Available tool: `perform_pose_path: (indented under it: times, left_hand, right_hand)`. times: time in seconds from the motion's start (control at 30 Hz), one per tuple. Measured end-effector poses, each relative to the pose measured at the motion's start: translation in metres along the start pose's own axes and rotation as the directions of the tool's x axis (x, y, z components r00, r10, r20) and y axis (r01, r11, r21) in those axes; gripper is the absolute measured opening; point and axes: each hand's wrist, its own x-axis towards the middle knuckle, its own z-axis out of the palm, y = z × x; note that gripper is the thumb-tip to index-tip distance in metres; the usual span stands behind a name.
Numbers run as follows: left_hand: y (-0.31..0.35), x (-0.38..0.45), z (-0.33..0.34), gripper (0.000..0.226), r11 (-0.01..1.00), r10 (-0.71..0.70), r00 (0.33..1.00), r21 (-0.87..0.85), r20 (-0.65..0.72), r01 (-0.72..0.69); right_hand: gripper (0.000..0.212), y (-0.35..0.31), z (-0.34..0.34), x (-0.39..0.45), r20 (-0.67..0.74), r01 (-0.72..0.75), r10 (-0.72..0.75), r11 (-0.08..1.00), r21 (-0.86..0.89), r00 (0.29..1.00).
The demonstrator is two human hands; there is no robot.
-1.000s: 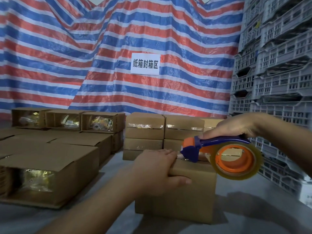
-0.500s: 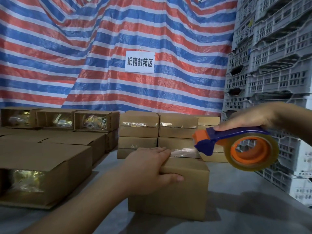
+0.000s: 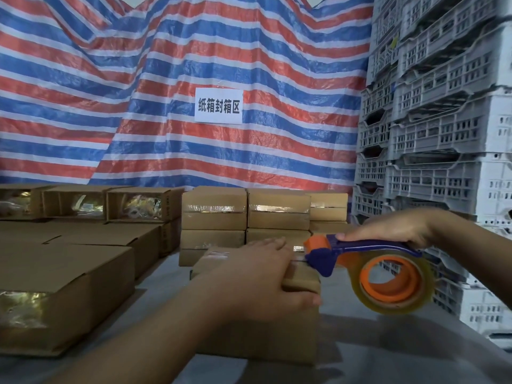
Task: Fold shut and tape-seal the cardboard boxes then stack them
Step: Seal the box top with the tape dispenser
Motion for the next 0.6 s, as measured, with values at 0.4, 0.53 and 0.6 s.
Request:
perform_pose_path:
  times: [0.4, 0.53, 0.6]
  left_hand:
    - [0.018, 0.011, 0.018, 0.087, 0.999, -0.010, 0.998, 0.038, -0.060, 0.012]
    - [0.019, 0.007, 0.019, 0.090, 1.000, -0.009, 0.999, 0.025, -0.047, 0.010]
    - [0.018, 0.007, 0.020, 0.088, 1.000, 0.001, 0.998, 0.010, -0.058, 0.000]
  right_hand:
    - [0.070, 0.007, -0.014, -0.006, 0.064, -0.003, -0.002, 0.998, 0.063, 0.998]
    - [0.059, 0.005, -0.039, -0.036, 0.102, -0.021, 0.011, 0.995, 0.099, 0.995]
    - [0.065, 0.004, -0.046, -0.048, 0.076, -0.075, 0.069, 0.995, 0.072, 0.995]
